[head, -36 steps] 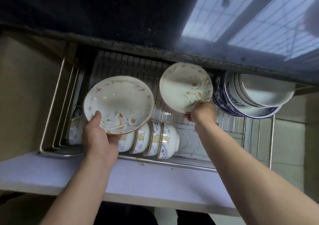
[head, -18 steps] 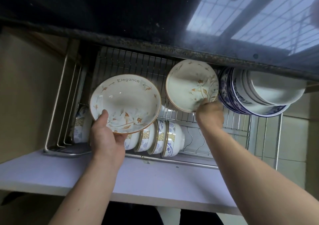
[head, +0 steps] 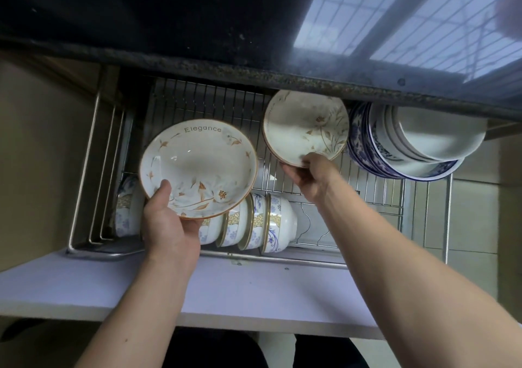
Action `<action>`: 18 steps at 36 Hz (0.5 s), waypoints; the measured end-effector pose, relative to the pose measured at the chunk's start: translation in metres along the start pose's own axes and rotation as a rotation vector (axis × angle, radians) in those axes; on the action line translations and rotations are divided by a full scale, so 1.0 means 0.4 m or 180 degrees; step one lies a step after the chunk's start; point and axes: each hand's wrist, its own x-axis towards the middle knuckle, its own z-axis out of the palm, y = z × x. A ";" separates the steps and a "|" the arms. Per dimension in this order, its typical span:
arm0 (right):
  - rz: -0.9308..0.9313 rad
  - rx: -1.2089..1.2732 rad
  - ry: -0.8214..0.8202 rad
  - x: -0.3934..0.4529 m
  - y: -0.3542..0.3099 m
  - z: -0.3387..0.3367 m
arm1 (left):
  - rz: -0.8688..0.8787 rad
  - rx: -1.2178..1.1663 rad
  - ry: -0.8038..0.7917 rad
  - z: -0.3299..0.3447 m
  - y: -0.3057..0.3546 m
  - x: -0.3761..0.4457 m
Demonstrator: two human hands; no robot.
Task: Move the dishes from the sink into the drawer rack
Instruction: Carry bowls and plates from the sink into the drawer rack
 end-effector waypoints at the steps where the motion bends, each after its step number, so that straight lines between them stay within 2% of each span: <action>1: 0.0008 -0.0019 -0.0018 0.001 -0.005 0.003 | -0.0004 -0.0002 -0.0001 0.000 0.001 0.000; 8: 0.0202 -0.0093 -0.0251 -0.048 -0.010 -0.011 | -0.0068 0.0114 0.0002 -0.001 0.003 -0.006; 11: 0.0290 -0.0927 -0.0111 -0.118 -0.005 -0.038 | -0.0150 0.0227 -0.0039 0.004 0.004 -0.012; 14: -0.0445 -0.2130 0.0141 -0.204 0.016 -0.060 | -0.0301 0.0305 -0.0174 0.013 0.004 -0.019; 16: -0.0674 -0.2367 -0.0305 -0.263 0.023 -0.068 | -0.0407 0.0466 -0.0377 0.019 0.000 -0.029; 18: -0.0630 -0.2532 -0.0850 -0.311 0.031 -0.070 | -0.0522 0.0651 -0.0637 0.026 -0.005 -0.044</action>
